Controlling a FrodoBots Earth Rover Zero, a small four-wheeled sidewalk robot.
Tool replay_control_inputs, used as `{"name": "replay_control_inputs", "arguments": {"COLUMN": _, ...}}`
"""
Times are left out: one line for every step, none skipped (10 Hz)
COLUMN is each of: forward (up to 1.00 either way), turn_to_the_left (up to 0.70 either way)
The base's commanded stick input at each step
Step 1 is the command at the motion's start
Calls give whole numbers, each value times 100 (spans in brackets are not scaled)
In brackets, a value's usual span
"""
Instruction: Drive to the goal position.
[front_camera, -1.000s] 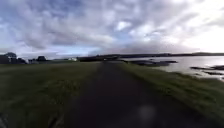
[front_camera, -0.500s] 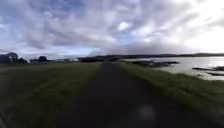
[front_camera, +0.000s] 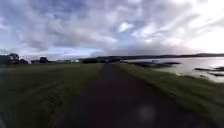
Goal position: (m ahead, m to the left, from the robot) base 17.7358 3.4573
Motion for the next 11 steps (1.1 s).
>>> {"name": "replay_control_inputs", "arguments": {"forward": 70, "turn_to_the_left": 0}}
{"name": "replay_control_inputs", "arguments": {"forward": 70, "turn_to_the_left": 0}}
{"name": "replay_control_inputs", "arguments": {"forward": 70, "turn_to_the_left": 0}}
{"name": "replay_control_inputs", "arguments": {"forward": 70, "turn_to_the_left": 0}}
{"name": "replay_control_inputs", "arguments": {"forward": 70, "turn_to_the_left": 0}}
{"name": "replay_control_inputs", "arguments": {"forward": 70, "turn_to_the_left": 0}}
{"name": "replay_control_inputs", "arguments": {"forward": 70, "turn_to_the_left": 0}}
{"name": "replay_control_inputs", "arguments": {"forward": 70, "turn_to_the_left": 0}}
{"name": "replay_control_inputs", "arguments": {"forward": 70, "turn_to_the_left": 0}}
{"name": "replay_control_inputs", "arguments": {"forward": 70, "turn_to_the_left": 0}}
{"name": "replay_control_inputs", "arguments": {"forward": 70, "turn_to_the_left": 0}}
